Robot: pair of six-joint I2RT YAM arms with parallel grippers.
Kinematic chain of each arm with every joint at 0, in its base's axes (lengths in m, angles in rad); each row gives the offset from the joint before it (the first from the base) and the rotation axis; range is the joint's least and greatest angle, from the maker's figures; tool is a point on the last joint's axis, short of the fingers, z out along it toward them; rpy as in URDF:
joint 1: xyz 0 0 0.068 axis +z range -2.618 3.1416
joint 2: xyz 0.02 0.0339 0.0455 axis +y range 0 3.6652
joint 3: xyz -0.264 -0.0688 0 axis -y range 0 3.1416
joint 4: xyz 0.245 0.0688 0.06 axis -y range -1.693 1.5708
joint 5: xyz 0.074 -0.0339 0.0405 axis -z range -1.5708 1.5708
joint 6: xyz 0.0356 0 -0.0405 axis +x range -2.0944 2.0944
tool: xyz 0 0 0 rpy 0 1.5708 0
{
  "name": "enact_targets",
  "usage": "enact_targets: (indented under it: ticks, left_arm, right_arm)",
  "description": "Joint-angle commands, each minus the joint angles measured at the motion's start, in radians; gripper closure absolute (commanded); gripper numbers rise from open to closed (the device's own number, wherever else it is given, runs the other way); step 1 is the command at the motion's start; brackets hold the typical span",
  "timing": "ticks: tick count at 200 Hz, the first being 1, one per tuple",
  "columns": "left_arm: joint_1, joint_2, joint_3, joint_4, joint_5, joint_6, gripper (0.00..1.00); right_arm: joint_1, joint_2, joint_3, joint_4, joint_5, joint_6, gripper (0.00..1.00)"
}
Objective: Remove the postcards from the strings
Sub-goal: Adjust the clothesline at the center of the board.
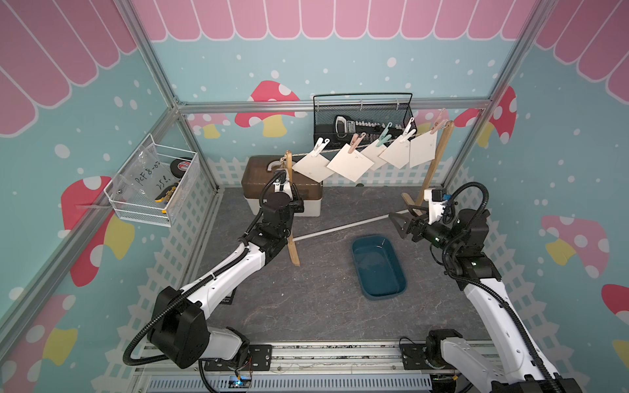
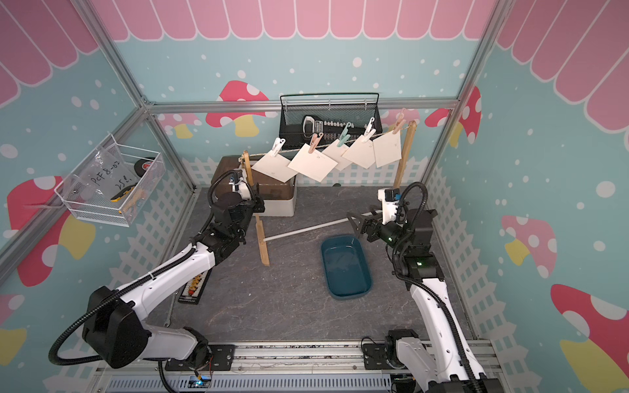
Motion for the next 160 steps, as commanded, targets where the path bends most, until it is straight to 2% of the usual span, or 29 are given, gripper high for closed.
enact_targets:
  ticks: [1, 57, 72, 98, 131, 160]
  left_arm:
    - [0.023, -0.061, -0.036, 0.019, 0.074, -0.016, 0.74]
    - [0.079, -0.156, -0.13, 0.031, 0.21, -0.021, 0.79]
    - [0.079, -0.178, -0.148, 0.026, 0.233, -0.019, 0.8]
    - [0.134, -0.219, -0.182, 0.021, 0.282, -0.021, 0.8]
    - [0.158, -0.271, -0.207, -0.004, 0.275, -0.028, 0.8]
    - [0.16, -0.323, -0.241, -0.02, 0.244, -0.03, 0.8]
  right_arm:
    - [0.008, -0.024, 0.04, -0.019, -0.026, -0.02, 0.05]
    - [0.01, -0.054, 0.07, -0.054, -0.052, -0.044, 0.05]
    - [0.01, -0.06, 0.084, -0.06, -0.08, -0.05, 0.05]
    - [0.018, -0.068, 0.105, -0.06, -0.151, -0.042, 0.05]
    - [0.064, -0.099, 0.108, -0.056, -0.219, -0.05, 0.05]
    - [0.105, -0.127, 0.096, -0.067, -0.204, -0.068, 0.05]
